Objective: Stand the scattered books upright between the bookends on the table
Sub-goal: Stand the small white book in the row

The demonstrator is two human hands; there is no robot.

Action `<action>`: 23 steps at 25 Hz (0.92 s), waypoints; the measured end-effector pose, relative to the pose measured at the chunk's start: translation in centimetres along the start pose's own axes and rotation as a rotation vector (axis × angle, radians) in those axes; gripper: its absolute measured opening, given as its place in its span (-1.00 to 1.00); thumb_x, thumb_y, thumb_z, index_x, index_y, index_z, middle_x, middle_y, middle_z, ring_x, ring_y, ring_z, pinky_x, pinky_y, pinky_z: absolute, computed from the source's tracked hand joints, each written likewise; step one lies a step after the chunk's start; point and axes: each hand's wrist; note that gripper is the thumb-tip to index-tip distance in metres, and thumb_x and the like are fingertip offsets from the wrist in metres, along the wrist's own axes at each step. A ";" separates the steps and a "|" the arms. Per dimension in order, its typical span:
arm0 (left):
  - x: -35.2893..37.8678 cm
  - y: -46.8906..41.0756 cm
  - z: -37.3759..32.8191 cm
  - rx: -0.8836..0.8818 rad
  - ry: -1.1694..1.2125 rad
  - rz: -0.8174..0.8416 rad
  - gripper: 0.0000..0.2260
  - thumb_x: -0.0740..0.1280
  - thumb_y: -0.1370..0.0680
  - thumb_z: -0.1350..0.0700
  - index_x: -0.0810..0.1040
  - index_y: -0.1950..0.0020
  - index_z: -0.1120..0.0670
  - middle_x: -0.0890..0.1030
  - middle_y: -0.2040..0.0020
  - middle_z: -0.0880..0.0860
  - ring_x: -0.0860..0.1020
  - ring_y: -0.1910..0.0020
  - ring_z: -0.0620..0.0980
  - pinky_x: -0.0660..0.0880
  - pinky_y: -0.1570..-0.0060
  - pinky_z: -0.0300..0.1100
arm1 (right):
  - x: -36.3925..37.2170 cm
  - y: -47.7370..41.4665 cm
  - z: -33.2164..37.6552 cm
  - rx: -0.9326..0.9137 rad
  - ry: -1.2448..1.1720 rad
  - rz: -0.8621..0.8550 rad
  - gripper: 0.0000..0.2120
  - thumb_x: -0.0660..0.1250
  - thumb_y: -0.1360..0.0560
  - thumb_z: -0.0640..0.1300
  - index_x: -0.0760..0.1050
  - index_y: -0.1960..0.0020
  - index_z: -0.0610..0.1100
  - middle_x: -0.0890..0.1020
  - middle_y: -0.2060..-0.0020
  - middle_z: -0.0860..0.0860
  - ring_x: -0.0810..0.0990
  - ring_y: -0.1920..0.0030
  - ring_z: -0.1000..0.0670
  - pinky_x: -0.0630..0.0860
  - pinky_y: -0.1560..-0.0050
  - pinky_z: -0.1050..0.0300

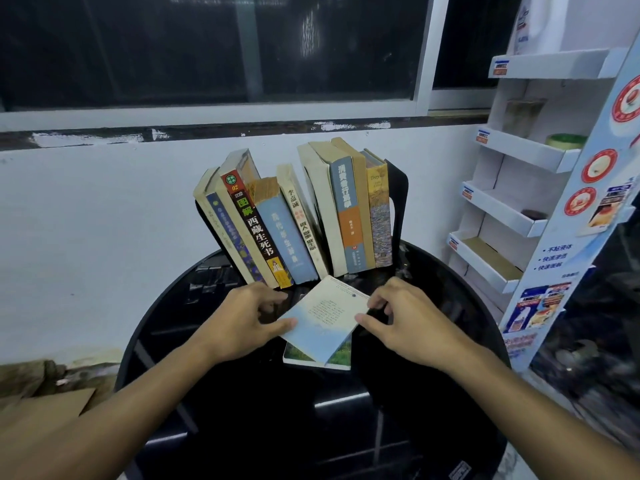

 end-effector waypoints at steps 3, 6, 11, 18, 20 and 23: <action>0.6 1.3 0.3 -0.050 0.109 0.003 -0.57 0.49 -0.48 -0.11 0.64 -0.30 0.03 0.61 -0.03 -0.18 0.62 0.05 -0.20 0.61 0.00 -0.25 | 1.3 0.4 0.3 0.054 0.031 0.044 -0.66 0.35 -0.54 0.22 0.56 -0.07 -0.04 0.46 0.04 0.13 0.45 -0.04 0.10 0.54 -0.10 0.07; 0.8 2.2 -0.1 -0.046 0.177 -0.005 -0.71 0.50 -0.51 -0.01 0.68 -0.21 -0.01 0.64 -0.02 -0.14 0.62 0.06 -0.22 0.58 0.03 -0.35 | 2.2 0.3 0.4 0.079 0.037 0.065 -0.63 0.33 -0.54 0.24 0.56 -0.10 -0.04 0.47 0.00 0.10 0.44 -0.11 0.06 0.50 -0.19 0.00; 1.2 3.6 -0.6 -0.082 0.251 -0.020 -0.72 0.50 -0.51 0.03 0.69 -0.21 0.02 0.65 0.02 -0.14 0.63 0.06 -0.24 0.58 0.02 -0.35 | 2.6 -0.1 0.2 0.074 0.003 0.089 -0.66 0.34 -0.54 0.23 0.56 -0.11 -0.01 0.45 -0.01 0.13 0.43 -0.11 0.08 0.47 -0.25 -0.02; 0.9 2.7 -0.7 -0.084 0.212 -0.007 -0.79 0.50 -0.49 -0.06 0.71 -0.08 -0.03 0.66 0.05 -0.15 0.63 0.09 -0.21 0.54 0.10 -0.37 | 2.0 -1.6 -0.8 0.121 0.036 0.108 -0.60 0.30 -0.51 0.33 0.53 -0.13 0.05 0.47 -0.06 0.12 0.43 -0.17 0.07 0.40 -0.25 -0.06; 0.7 0.7 -0.4 -0.060 0.080 0.011 -0.72 0.47 -0.48 -0.18 0.68 -0.10 -0.08 0.59 0.02 -0.17 0.57 0.07 -0.20 0.51 0.09 -0.34 | 1.8 -2.3 -1.0 0.144 0.047 0.100 -0.58 0.29 -0.50 0.36 0.54 -0.12 0.05 0.47 -0.05 0.11 0.42 -0.18 0.07 0.37 -0.24 -0.07; 0.6 -2.2 -0.3 -0.022 -0.063 0.083 -0.64 0.38 -0.51 -0.28 0.67 -0.13 -0.07 0.55 -0.02 -0.09 0.50 0.04 -0.17 0.53 -0.02 -0.15 | 2.0 -3.2 -1.1 0.146 0.046 0.119 -0.55 0.27 -0.49 0.39 0.55 -0.10 0.05 0.46 -0.05 0.11 0.40 -0.19 0.06 0.34 -0.23 -0.07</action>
Point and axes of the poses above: each hand's wrist, its own y-axis away from the middle knuckle, its own x-axis out of the palm, z = x × y
